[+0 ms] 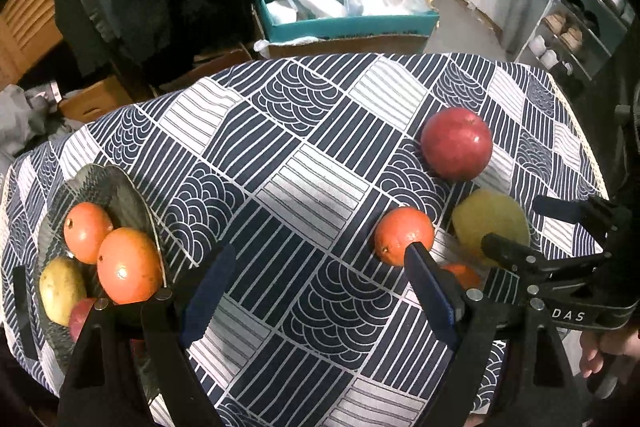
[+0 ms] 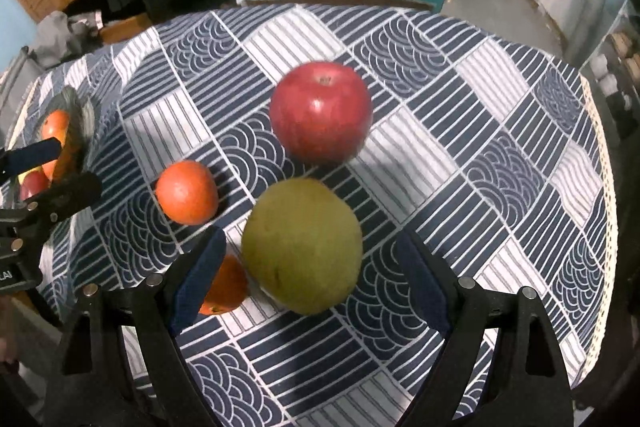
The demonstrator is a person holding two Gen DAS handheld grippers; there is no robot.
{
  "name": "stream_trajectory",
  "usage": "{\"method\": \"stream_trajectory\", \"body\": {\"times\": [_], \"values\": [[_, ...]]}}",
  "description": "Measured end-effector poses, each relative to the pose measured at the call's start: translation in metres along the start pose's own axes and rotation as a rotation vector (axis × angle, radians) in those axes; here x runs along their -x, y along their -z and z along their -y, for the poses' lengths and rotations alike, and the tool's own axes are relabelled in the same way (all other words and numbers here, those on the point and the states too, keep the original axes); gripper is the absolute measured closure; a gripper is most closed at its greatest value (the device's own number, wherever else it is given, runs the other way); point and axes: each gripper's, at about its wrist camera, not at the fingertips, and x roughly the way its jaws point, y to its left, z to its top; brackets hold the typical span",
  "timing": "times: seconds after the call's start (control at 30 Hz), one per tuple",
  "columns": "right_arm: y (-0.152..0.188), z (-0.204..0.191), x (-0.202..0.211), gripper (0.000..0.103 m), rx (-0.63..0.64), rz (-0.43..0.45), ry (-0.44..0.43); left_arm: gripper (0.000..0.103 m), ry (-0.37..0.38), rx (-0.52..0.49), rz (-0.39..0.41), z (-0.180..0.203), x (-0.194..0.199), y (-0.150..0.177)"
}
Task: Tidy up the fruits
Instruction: 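Lower the right gripper around the large green pear while the left gripper approaches an orange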
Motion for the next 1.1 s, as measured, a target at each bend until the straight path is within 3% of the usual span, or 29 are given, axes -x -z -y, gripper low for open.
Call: {"method": "stream_trajectory", "body": {"times": [0.3,0.5,0.63,1.1], "values": [[0.004,0.001,-0.02,0.016,-0.009,-0.055,-0.023,0.016,0.011,0.003,-0.027,0.003,-0.015,0.001],[0.001,0.008,-0.034,0.03,-0.052,-0.09,-0.074,0.016,0.029,0.001,-0.032,0.006,-0.018,0.001],[0.003,0.008,-0.034,0.031,-0.058,-0.085,-0.08,0.016,0.047,-0.001,-0.032,0.009,-0.02,0.0],[0.002,0.037,0.0,0.031,-0.084,0.033,0.057,0.016,0.1,-0.027,-0.069,0.035,-0.047,-0.008]]}}
